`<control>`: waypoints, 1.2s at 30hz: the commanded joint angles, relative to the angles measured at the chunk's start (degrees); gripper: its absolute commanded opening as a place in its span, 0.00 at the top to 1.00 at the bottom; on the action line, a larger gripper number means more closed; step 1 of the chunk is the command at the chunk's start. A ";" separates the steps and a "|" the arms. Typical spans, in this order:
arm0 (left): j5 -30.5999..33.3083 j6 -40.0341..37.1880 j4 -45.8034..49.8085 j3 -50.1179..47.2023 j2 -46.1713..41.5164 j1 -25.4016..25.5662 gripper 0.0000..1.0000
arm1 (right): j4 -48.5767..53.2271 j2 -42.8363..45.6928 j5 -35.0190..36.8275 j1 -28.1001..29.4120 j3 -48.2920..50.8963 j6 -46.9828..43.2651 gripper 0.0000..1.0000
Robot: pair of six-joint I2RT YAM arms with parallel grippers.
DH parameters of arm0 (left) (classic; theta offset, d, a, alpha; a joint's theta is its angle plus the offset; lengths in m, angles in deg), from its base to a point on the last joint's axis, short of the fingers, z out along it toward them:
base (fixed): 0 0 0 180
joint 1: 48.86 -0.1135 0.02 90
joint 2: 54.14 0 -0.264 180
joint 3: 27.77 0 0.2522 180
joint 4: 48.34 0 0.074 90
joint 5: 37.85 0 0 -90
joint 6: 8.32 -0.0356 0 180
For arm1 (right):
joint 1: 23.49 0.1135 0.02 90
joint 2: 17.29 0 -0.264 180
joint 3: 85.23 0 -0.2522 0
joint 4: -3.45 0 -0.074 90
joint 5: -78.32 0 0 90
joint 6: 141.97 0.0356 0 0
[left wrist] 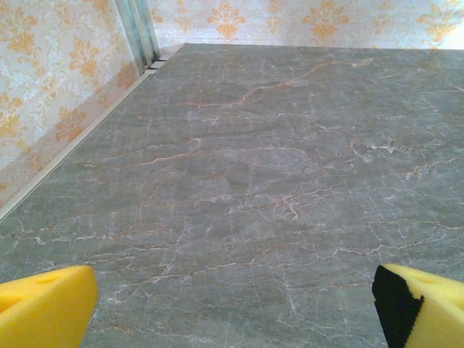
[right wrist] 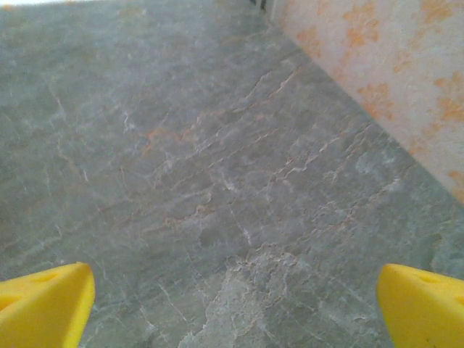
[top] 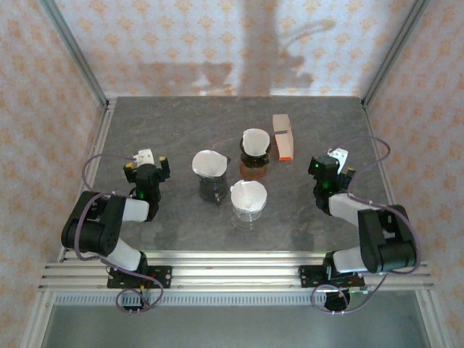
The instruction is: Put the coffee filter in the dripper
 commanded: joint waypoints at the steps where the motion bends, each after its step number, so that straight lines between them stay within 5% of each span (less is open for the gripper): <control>1: 0.44 -0.11 -0.33 0.71 -0.12 -0.27 0.00 | -10.49 -2.94 -5.23 -1.51 0.05 -1.96 0.00; 7: 0.43 -0.02 -0.31 0.70 -0.12 -0.26 0.00 | -21.60 -7.63 -11.87 -5.14 4.11 -0.37 0.00; 36: 0.49 0.01 -0.33 0.69 -0.08 -0.29 0.00 | -18.55 -6.64 -12.00 -5.04 3.18 -0.47 0.01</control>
